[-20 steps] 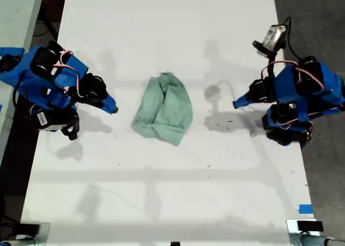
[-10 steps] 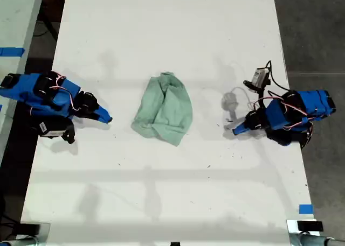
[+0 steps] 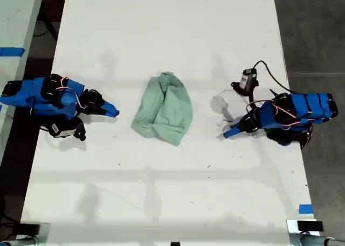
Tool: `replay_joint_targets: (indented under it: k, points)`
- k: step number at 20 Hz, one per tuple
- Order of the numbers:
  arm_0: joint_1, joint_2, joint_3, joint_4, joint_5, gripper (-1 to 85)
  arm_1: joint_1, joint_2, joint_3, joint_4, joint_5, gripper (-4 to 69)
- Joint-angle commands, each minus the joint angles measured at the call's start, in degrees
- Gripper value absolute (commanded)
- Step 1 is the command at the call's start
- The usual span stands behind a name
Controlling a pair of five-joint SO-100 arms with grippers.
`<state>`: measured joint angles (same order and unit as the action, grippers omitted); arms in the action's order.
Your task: Fold t shirt
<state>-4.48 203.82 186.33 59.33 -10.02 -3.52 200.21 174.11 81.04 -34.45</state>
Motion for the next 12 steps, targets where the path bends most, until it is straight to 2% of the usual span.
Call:
replay_joint_targets:
  k: [1,2,3,4,5,6,7,8,9,10,12]
  points:
    - [0.3,2.2,2.3,-1.5,2.5,3.2,-0.2,0.4,2.8,-1.9,2.0,18.7]
    - [0.2,1.8,2.3,-1.3,2.6,9.3,-0.3,0.4,2.8,-1.9,1.5,18.5]
    - [1.2,1.8,2.3,-1.3,2.6,13.7,-0.4,0.4,2.8,-1.9,-3.7,18.1]
    - [2.4,1.7,2.3,-1.3,2.8,14.5,-0.4,0.4,2.8,-1.9,-12.7,17.8]
    - [3.2,1.7,2.3,-1.3,7.0,14.5,-0.7,0.4,2.8,-1.9,-7.4,16.5]
    - [2.8,1.7,2.3,-1.3,16.0,14.5,-0.7,0.4,2.8,-1.9,-3.7,15.9]
    - [2.3,1.7,2.3,-1.3,24.6,14.4,-0.5,0.4,2.8,-1.9,-6.6,15.5]
    - [2.0,1.7,2.3,-1.3,31.4,14.2,-0.4,0.4,2.8,-1.9,-12.8,15.0]
    - [1.9,1.7,2.3,-1.3,38.1,14.1,-0.5,0.4,2.8,-1.9,-13.4,14.4]
    - [2.1,1.8,2.3,-1.3,41.0,13.7,-0.6,0.4,2.8,-1.9,-13.4,13.8]
    - [2.3,1.8,2.3,-1.3,40.8,12.4,-0.6,0.4,2.8,-1.9,-13.4,12.8]
